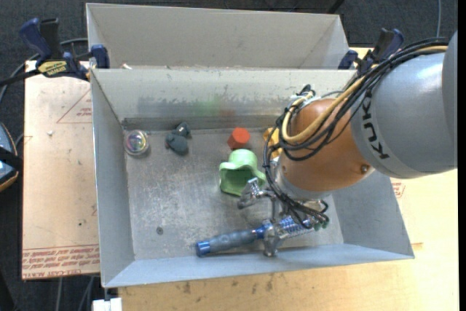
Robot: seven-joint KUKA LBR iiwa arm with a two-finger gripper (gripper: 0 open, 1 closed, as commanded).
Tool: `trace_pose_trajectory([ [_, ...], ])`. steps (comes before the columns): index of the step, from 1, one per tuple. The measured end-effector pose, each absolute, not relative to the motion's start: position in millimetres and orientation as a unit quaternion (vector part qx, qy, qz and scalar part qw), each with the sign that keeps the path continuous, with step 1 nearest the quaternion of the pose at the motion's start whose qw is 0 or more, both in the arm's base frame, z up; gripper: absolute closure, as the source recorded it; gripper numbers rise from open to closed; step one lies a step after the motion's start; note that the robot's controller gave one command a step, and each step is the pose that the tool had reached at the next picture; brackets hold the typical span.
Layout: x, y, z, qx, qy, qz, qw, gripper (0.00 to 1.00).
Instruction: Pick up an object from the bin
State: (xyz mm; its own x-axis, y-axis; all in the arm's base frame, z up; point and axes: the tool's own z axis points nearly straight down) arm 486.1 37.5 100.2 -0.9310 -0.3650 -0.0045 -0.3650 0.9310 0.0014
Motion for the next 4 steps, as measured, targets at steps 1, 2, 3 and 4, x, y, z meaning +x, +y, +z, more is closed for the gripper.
trace_pose_trajectory([
  [1, 486.3, 44.6, 114.9, -0.214, 0.977, 0.001, 0.001, 0.00],
  [2, 489.1, 55.9, 77.6, -0.269, 0.963, -0.002, 0.016, 0.00],
  [3, 495.4, 20.1, 76.3, -0.238, 0.971, 0.002, 0.013, 0.00],
  [4, 492.7, 18.3, 75.5, -0.238, 0.971, 0.001, 0.006, 1.00],
])
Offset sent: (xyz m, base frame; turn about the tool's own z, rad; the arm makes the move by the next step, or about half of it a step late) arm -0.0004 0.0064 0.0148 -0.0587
